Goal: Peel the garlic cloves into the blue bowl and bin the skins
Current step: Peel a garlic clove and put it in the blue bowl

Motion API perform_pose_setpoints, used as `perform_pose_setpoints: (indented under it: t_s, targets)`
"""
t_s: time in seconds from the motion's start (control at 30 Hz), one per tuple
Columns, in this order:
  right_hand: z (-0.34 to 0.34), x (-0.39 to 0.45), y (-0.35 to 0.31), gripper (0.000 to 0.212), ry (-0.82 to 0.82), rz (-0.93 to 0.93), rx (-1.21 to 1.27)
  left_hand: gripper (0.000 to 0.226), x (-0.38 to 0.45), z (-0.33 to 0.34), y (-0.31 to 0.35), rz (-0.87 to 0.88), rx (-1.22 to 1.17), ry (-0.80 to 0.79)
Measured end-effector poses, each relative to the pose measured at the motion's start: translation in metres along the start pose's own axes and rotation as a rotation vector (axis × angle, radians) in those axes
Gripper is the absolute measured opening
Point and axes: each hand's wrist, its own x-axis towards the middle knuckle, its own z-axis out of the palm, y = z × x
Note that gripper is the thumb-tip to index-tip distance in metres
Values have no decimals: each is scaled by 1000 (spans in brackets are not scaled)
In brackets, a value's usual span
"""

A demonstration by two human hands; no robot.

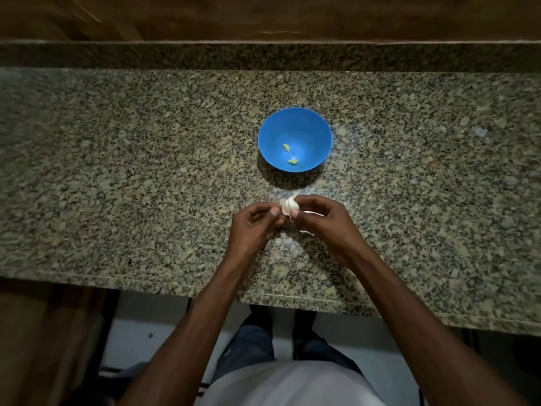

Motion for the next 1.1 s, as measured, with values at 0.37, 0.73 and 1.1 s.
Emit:
perform_pose_setpoints:
  t_s: [0.37,0.73,1.1]
  targets:
    - [4,-4,0,41,-26,-39,-35,18,-9,2,2,172,240,57]
    - [15,-3,5,36,81,-59,125,13,-7,14,-4,183,131,89]
    - [10,-5,17,35,49,10,170,9,-6,9,-16,153,210,34]
